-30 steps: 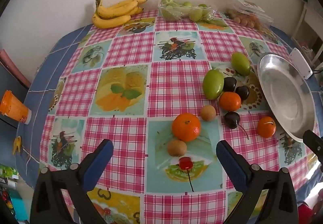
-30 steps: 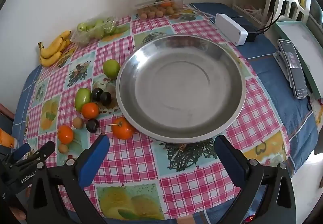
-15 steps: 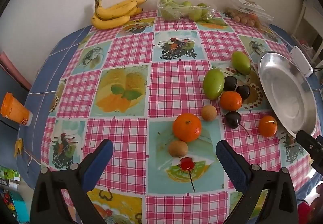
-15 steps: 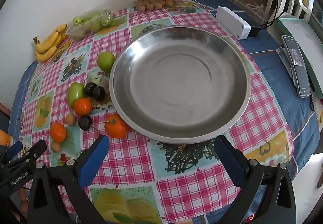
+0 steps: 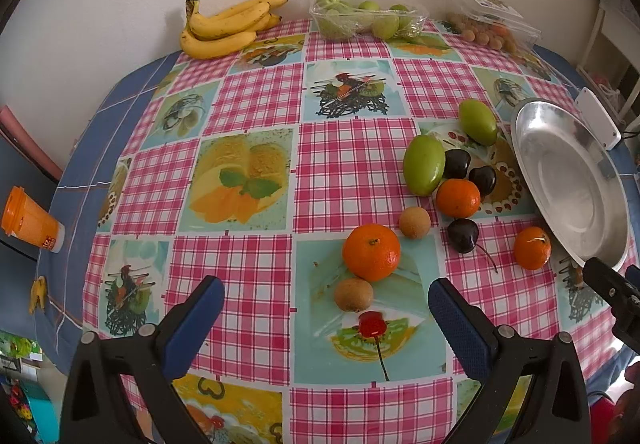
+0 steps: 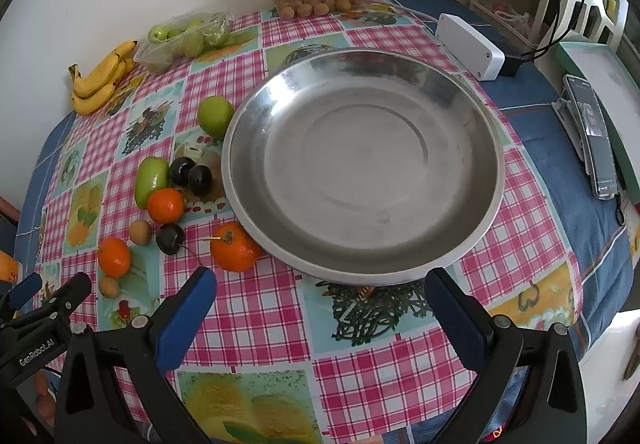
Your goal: Organize fruits
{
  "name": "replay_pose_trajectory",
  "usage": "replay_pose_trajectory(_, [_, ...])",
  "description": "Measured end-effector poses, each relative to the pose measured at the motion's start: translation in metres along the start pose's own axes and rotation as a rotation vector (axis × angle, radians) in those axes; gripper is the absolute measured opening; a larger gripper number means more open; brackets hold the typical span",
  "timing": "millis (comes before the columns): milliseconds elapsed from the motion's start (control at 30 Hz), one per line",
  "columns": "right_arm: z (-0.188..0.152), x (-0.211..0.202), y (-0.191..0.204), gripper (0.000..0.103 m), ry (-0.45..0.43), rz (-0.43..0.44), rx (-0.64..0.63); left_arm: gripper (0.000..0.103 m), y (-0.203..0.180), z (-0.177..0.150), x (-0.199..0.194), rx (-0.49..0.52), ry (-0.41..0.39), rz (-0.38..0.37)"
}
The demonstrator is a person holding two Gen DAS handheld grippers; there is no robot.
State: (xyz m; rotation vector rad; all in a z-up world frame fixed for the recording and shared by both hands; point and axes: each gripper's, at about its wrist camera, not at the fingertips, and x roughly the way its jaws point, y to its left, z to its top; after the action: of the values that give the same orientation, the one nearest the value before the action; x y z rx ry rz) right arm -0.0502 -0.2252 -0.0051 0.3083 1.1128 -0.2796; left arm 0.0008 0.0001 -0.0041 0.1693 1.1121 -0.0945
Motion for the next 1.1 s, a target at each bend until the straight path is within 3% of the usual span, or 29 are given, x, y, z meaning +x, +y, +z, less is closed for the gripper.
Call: replay_pose_trajectory(1100, [-0.0026,0.0001,0.0044,0.103,0.007,0.0,-0.004,0.103,0.004,-0.0022,0.0033,0.001,0.012,0.0])
